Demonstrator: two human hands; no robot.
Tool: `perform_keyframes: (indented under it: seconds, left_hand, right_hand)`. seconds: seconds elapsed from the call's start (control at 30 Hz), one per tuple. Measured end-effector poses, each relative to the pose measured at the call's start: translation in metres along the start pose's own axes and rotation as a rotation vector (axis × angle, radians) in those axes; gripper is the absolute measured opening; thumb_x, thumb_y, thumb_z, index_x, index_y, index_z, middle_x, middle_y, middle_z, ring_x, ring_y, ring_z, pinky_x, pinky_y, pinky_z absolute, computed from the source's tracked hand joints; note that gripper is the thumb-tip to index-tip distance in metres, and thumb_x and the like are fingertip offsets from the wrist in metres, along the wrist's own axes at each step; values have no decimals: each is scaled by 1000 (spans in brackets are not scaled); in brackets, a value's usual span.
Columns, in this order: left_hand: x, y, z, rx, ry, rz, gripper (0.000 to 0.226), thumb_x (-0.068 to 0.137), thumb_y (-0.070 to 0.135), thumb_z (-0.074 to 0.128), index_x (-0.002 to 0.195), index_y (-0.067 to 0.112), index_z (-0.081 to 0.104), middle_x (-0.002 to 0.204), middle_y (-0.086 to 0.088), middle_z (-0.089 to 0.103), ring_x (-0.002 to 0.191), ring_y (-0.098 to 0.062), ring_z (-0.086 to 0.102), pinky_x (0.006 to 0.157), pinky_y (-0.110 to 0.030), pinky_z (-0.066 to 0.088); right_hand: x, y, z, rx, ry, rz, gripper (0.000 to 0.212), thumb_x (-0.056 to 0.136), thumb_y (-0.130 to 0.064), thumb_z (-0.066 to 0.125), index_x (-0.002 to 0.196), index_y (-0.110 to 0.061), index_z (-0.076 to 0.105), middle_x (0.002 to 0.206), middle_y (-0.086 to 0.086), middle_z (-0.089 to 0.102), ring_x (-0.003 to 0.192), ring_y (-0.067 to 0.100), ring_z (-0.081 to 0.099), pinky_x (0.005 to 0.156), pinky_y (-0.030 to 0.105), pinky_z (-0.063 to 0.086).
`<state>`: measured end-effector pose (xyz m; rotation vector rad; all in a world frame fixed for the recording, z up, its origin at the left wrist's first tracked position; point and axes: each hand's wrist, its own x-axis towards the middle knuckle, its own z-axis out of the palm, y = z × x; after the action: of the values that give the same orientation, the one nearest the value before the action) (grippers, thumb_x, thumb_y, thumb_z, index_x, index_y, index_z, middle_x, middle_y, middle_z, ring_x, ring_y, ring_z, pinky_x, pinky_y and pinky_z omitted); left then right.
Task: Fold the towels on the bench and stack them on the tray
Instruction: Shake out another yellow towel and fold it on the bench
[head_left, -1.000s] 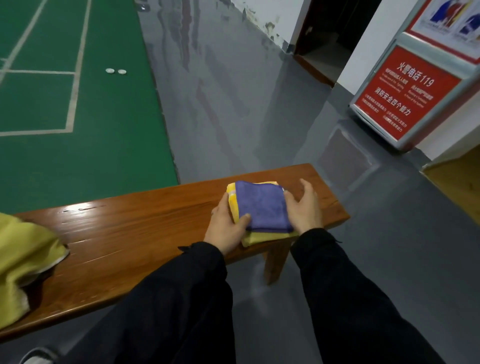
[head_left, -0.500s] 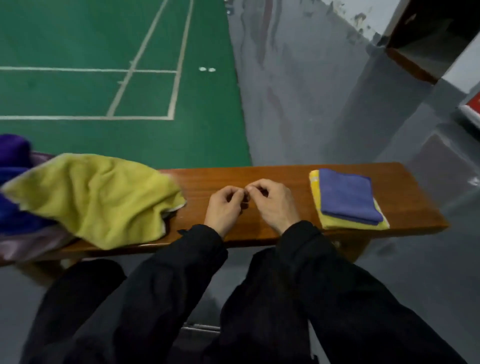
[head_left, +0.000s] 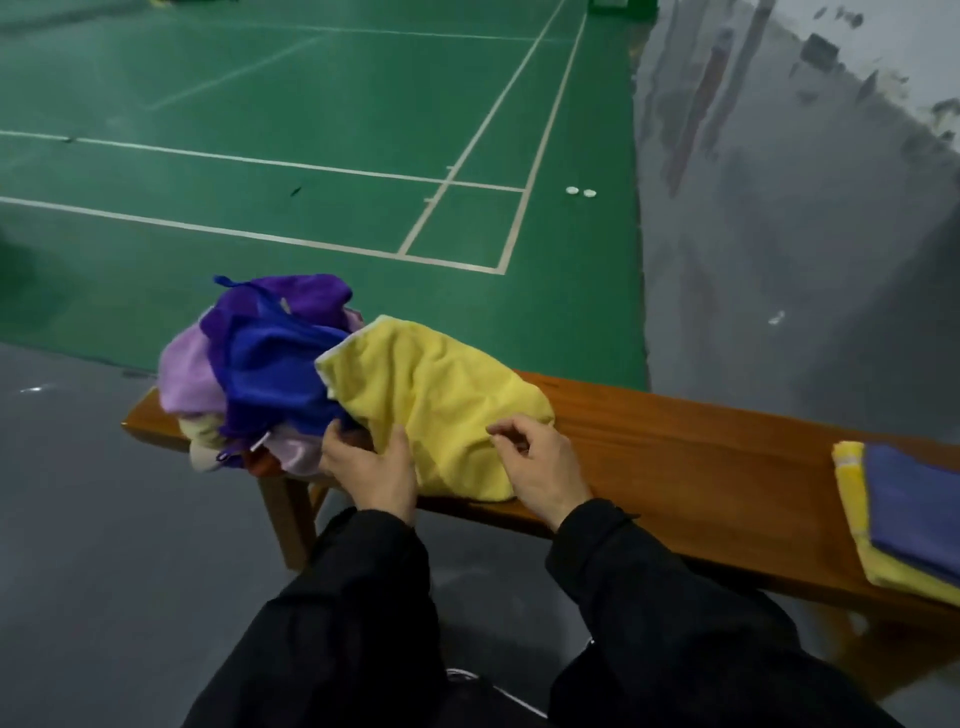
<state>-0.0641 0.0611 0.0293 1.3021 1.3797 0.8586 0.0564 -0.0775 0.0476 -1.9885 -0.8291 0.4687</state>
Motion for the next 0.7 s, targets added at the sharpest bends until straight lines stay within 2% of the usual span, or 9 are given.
perform_keyframes:
  seconds: [0.07,0.13,0.27,0.37,0.43,0.5,0.57,0.63,0.7]
  left_hand:
    - [9,8,-4,-228,-68,-163,72,92,28,73,148,10,31,136,-10,51,115,-20,54,99,-32,41]
    - [17,14,-5,-199,-87,-200,59,92,31,73,138,7,45,119,-5,58,106,-20,56,95,-32,45]
    - [17,20,-9,-46,-148,-40,12,89,39,66,92,28,62,97,1,64,104,-29,63,98,-44,52]
    - [-2,35,-12,-103,-264,155,22,71,46,60,90,35,65,110,-6,66,101,-25,63,95,-52,53]
    - [-22,51,-10,-187,-460,290,27,70,42,63,96,36,72,117,-9,68,105,-24,64,92,-47,54]
    - [-42,70,-5,-225,-686,420,28,73,38,66,99,42,75,126,-13,63,115,-24,63,96,-42,54]
    - [-59,88,2,-193,-899,525,28,74,36,63,99,39,75,124,-13,62,116,-23,61,97,-35,52]
    - [-72,99,11,-196,-1019,587,29,78,29,61,105,29,72,115,-5,70,111,-18,63,96,-30,50]
    - [-78,103,20,-262,-916,596,31,83,17,60,113,22,68,113,7,71,111,-9,64,96,-26,50]
  right_hand:
    - [0,-5,13,-12,-46,-2,13,101,-26,61,105,-27,74,98,-22,69,90,-10,60,73,6,44]
    - [-1,-5,19,-22,-54,-23,13,100,-25,63,103,-26,75,95,-21,70,88,-8,62,71,8,44]
    - [-6,-5,16,12,-5,-35,13,98,-23,65,98,-31,75,91,-21,71,87,-5,64,71,11,45]
    - [-8,-17,3,110,79,-91,17,97,-20,67,108,-32,71,94,-16,71,88,3,66,74,19,51]
    - [-11,-28,-12,198,35,-166,37,92,-27,70,127,-33,61,109,-14,68,96,6,67,81,25,55]
    - [-18,-40,-26,170,-111,-212,77,83,-37,77,150,-39,39,127,-18,61,112,2,64,93,25,54]
    - [-26,-47,-35,151,-79,-204,97,79,-35,80,156,-48,23,129,-21,61,115,1,63,98,26,53]
    - [-26,-50,-50,297,165,-193,70,90,-15,71,148,-43,43,119,-19,68,111,6,65,99,37,55]
    - [-27,-58,-76,493,329,-171,43,91,-3,64,126,-29,66,117,-3,72,112,20,67,101,53,53]
